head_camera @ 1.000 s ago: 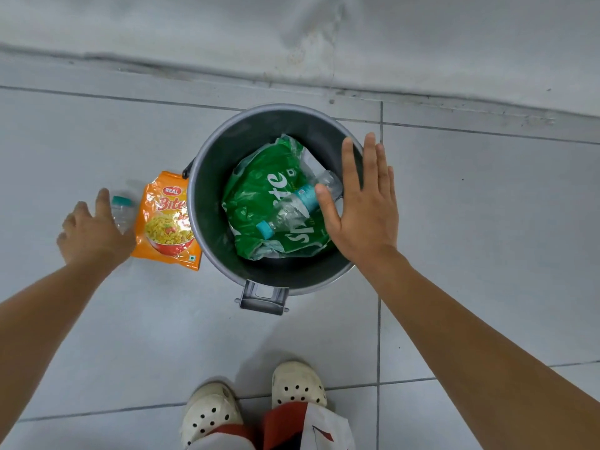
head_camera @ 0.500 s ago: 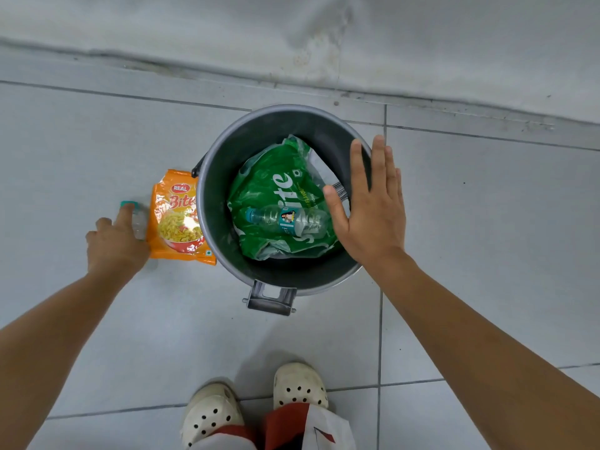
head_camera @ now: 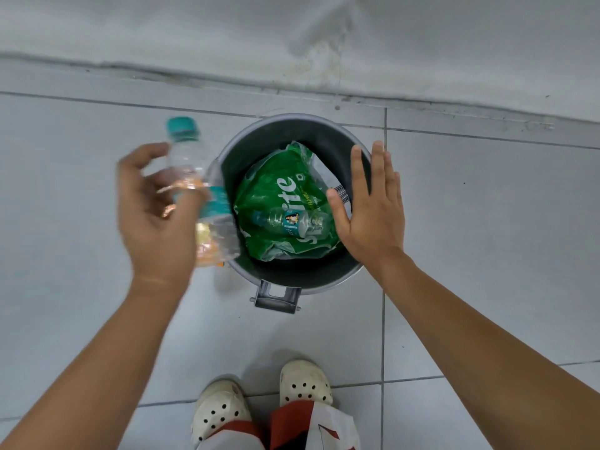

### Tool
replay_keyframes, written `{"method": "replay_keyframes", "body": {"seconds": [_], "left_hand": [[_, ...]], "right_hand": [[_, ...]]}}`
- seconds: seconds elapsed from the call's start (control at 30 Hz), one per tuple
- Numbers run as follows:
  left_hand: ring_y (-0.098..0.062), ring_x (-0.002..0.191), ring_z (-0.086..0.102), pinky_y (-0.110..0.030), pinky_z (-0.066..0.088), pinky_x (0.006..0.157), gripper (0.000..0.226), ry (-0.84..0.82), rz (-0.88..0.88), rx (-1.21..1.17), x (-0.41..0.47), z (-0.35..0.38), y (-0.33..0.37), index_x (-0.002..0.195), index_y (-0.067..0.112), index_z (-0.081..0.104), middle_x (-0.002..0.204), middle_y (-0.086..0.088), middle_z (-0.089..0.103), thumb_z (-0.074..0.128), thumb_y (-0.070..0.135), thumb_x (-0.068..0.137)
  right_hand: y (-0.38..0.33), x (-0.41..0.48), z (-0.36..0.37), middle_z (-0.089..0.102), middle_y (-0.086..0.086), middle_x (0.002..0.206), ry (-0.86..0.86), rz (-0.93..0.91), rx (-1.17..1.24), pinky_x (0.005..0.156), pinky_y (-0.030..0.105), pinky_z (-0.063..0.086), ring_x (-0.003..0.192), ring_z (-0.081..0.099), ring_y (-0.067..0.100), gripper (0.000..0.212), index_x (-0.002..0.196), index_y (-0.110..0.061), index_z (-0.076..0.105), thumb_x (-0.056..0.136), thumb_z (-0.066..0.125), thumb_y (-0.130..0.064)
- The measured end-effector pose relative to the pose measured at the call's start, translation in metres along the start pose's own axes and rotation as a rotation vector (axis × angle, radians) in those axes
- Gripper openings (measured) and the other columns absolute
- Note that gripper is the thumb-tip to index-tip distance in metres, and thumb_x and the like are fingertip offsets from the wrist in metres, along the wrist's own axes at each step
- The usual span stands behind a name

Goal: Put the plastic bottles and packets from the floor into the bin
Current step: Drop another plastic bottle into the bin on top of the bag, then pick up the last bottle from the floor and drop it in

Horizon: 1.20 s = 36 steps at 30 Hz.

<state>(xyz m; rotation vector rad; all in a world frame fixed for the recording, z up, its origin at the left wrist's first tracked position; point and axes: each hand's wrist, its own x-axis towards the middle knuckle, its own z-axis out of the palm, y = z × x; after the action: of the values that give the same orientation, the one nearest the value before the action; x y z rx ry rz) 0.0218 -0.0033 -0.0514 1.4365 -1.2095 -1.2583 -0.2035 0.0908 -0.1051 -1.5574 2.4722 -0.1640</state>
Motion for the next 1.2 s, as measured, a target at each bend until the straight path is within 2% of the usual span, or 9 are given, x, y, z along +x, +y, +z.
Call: {"method": "replay_keyframes", "body": {"seconds": [0.13,0.2,0.27,0.37,0.47,0.63,0.93,1.1,1.2], "left_hand": [[-0.018,0.089,0.062,-0.032,0.052,0.073,0.045,-0.240,0.170,0.389,-0.026,0.029,0.004,0.117,0.015,0.054,0.104,-0.003,0.065,0.069,0.026,0.076],[-0.024,0.103,0.057,-0.035,0.044,0.086,0.051,-0.198,0.351,0.606,-0.023,0.027,-0.005,0.117,0.008,0.057,0.114,-0.008,0.062,0.065,0.041,0.080],[-0.025,0.109,0.054,-0.035,0.041,0.091,0.049,-0.073,0.374,0.592,-0.012,0.020,-0.017,0.116,0.004,0.057,0.115,-0.009,0.059,0.060,0.042,0.085],[-0.026,0.114,0.052,-0.035,0.041,0.099,0.041,0.094,0.220,0.458,0.009,0.006,-0.046,0.119,0.002,0.055,0.116,-0.002,0.050,0.054,0.032,0.092],[-0.030,0.119,0.050,-0.042,0.040,0.101,0.045,0.133,0.015,0.584,0.024,-0.009,-0.084,0.127,0.004,0.049,0.126,-0.010,0.049,0.050,0.035,0.094],[-0.041,0.140,0.026,-0.058,0.025,0.113,0.085,-0.242,-0.301,1.129,0.024,-0.026,-0.139,0.149,0.014,0.021,0.155,-0.019,0.024,0.065,0.041,0.081],[-0.046,0.134,0.035,-0.067,0.018,0.112,0.108,-0.412,-0.474,1.403,0.018,-0.026,-0.178,0.150,0.029,0.004,0.155,-0.016,0.021,0.070,0.056,0.069],[-0.046,0.134,0.034,-0.068,0.014,0.112,0.104,-0.455,-0.456,1.552,0.004,-0.024,-0.191,0.150,0.023,0.014,0.155,-0.016,0.017,0.064,0.066,0.070],[-0.047,0.132,0.035,-0.065,0.018,0.112,0.086,-0.454,-0.417,1.585,-0.006,-0.020,-0.194,0.148,0.017,0.021,0.153,-0.020,0.021,0.055,0.058,0.081]], "right_hand": [[0.000,0.000,0.000,0.008,0.015,0.161,0.001,0.004,0.002,0.120,0.051,0.014,0.148,0.007,0.033,0.068,0.153,-0.018,0.011,0.098,0.027,-0.054],[0.000,0.000,0.000,0.008,0.015,0.161,0.000,0.006,-0.007,0.120,0.050,0.014,0.148,0.007,0.033,0.068,0.153,-0.018,0.011,0.098,0.026,-0.055],[0.000,0.000,0.000,0.008,0.015,0.161,0.002,0.003,-0.004,0.120,0.049,0.013,0.148,0.007,0.033,0.068,0.153,-0.018,0.011,0.098,0.026,-0.054],[0.001,0.000,0.001,0.009,0.015,0.161,0.012,0.000,0.013,0.120,0.049,0.012,0.148,0.008,0.033,0.067,0.153,-0.017,0.013,0.098,0.028,-0.053],[0.000,-0.001,0.001,0.009,0.015,0.161,0.012,0.001,0.027,0.121,0.048,0.011,0.148,0.007,0.032,0.067,0.153,-0.018,0.013,0.098,0.028,-0.053],[0.001,0.000,0.003,0.009,0.014,0.161,0.031,-0.004,0.036,0.120,0.046,0.009,0.148,0.007,0.031,0.068,0.153,-0.018,0.013,0.097,0.027,-0.054],[0.001,0.000,0.005,0.009,0.013,0.162,0.043,-0.012,0.036,0.120,0.047,0.011,0.148,0.008,0.030,0.068,0.153,-0.019,0.013,0.097,0.024,-0.056],[0.002,0.000,0.005,0.009,0.013,0.162,0.049,-0.014,0.037,0.120,0.048,0.012,0.148,0.008,0.030,0.067,0.153,-0.019,0.013,0.098,0.026,-0.055],[0.002,0.001,0.005,0.010,0.013,0.161,0.055,-0.018,0.037,0.120,0.048,0.011,0.148,0.008,0.030,0.067,0.153,-0.018,0.014,0.098,0.025,-0.054]]}}
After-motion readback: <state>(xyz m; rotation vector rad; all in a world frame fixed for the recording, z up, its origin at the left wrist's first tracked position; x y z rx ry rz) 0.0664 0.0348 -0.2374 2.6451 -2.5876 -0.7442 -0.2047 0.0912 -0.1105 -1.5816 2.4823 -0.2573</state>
